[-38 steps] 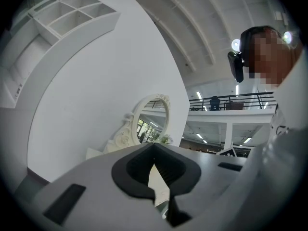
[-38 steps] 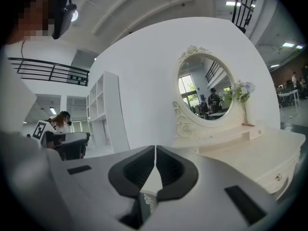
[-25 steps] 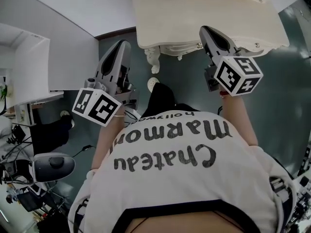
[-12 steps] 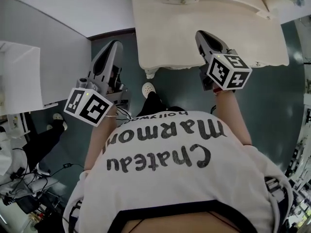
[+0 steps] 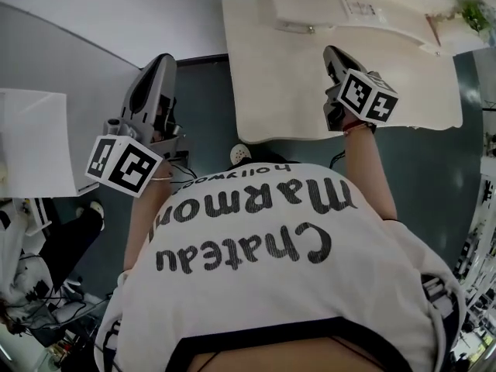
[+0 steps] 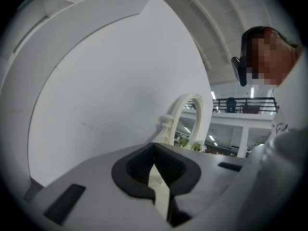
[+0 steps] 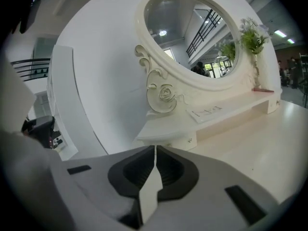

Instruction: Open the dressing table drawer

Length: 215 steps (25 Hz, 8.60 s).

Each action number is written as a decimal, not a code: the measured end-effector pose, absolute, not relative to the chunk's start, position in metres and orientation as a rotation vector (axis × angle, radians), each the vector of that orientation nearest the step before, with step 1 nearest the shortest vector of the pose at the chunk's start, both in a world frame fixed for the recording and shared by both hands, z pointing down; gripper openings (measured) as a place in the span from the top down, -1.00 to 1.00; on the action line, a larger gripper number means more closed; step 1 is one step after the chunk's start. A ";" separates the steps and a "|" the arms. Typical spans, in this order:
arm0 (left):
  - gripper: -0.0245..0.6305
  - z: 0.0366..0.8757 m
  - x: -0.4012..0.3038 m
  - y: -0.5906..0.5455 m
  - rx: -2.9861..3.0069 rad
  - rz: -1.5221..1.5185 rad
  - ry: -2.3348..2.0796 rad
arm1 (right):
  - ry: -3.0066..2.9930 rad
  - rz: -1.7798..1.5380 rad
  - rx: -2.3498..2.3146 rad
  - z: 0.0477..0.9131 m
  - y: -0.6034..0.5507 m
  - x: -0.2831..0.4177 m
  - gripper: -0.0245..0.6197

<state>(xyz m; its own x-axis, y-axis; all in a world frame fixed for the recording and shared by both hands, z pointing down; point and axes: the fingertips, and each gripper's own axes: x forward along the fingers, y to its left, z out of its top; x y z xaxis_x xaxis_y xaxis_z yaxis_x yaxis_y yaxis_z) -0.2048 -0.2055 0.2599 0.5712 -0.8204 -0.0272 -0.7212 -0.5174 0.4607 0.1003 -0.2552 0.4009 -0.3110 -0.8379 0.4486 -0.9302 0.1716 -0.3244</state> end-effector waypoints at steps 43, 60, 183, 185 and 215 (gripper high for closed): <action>0.86 0.273 -0.245 -0.193 2.148 -0.341 -1.610 | -2.097 0.757 1.692 0.475 -0.341 0.096 0.58; 0.86 0.264 -0.225 -0.169 2.136 -0.381 -1.628 | -2.101 0.811 1.679 0.478 -0.329 0.097 0.58; 0.85 0.257 -0.211 -0.168 2.194 -0.420 -1.512 | -2.110 0.950 1.612 0.490 -0.263 0.096 0.60; 0.86 0.257 -0.211 -0.168 2.195 -0.422 -1.512 | -2.112 0.948 1.609 0.489 -0.262 0.095 0.60; 0.86 0.252 -0.207 -0.168 2.209 -0.430 -1.500 | -2.119 0.958 1.599 0.487 -0.252 0.094 0.60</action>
<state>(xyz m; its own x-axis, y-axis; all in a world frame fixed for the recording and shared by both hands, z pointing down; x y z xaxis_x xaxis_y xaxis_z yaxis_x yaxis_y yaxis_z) -0.2070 -0.1679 0.2524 0.3653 -0.9308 -0.0124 -0.7963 -0.3194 0.5138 0.0939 -0.2518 0.4871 -0.3238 -0.7228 0.6105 -0.9358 0.1498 -0.3190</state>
